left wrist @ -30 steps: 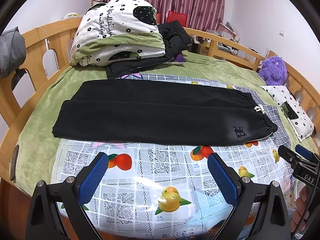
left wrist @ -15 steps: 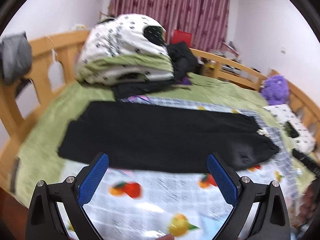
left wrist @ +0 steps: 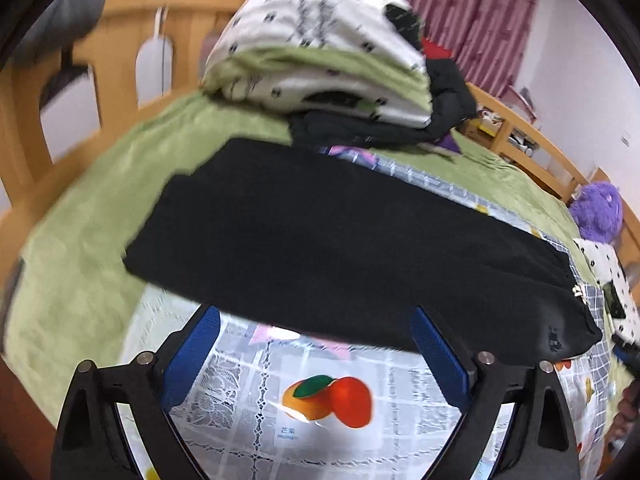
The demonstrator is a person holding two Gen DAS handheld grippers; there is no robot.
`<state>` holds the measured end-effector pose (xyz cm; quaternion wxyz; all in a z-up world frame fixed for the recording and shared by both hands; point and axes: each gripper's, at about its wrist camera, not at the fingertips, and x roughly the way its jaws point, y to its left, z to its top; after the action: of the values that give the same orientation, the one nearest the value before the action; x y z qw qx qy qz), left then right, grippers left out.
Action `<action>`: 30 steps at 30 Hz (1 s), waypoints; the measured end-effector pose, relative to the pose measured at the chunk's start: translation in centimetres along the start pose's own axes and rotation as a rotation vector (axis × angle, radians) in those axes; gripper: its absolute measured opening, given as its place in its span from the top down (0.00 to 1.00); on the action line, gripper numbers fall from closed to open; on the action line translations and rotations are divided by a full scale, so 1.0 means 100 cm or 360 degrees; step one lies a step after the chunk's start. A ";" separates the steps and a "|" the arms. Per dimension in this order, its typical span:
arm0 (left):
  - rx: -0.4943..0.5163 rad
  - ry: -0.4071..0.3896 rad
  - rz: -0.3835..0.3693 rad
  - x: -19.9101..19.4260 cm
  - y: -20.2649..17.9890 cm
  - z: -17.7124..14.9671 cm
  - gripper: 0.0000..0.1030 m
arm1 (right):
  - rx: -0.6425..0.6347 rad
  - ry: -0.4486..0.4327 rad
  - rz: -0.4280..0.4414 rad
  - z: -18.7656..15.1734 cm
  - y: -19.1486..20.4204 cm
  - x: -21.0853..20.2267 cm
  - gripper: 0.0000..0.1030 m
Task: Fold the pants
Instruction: 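Grasp the pants leg edge with the left tool while the right tool grasps the waistband edge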
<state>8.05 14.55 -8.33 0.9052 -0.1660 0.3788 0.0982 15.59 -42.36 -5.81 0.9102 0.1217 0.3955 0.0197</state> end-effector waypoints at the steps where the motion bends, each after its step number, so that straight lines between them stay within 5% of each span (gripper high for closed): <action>1: -0.0051 0.0030 -0.0020 0.013 0.009 -0.004 0.10 | 0.0028 0.0024 0.0003 -0.004 -0.010 0.011 0.24; 11: -0.0441 0.0127 -0.0098 0.089 0.065 -0.027 0.21 | 0.0280 0.0123 0.0044 -0.048 -0.076 0.079 0.24; 21: -0.0549 0.0037 -0.0124 0.119 0.072 -0.010 0.37 | 0.0450 0.0048 0.0161 -0.024 -0.081 0.115 0.24; 22: -0.0556 0.0037 -0.0105 0.121 0.072 -0.008 0.48 | 0.0461 0.0037 0.0148 -0.020 -0.080 0.120 0.29; 25: -0.0547 0.0072 -0.0049 0.128 0.078 0.000 0.80 | 0.0463 0.0057 0.0094 -0.011 -0.078 0.132 0.75; 30: -0.0511 0.0075 -0.0067 0.110 0.085 -0.004 0.94 | 0.0486 0.0038 0.0077 -0.015 -0.079 0.119 0.81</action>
<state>12.85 22.82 -18.38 0.8597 -0.3188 0.3758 0.1346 22.16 -48.10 -17.20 0.8756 0.2680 0.4015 -0.0175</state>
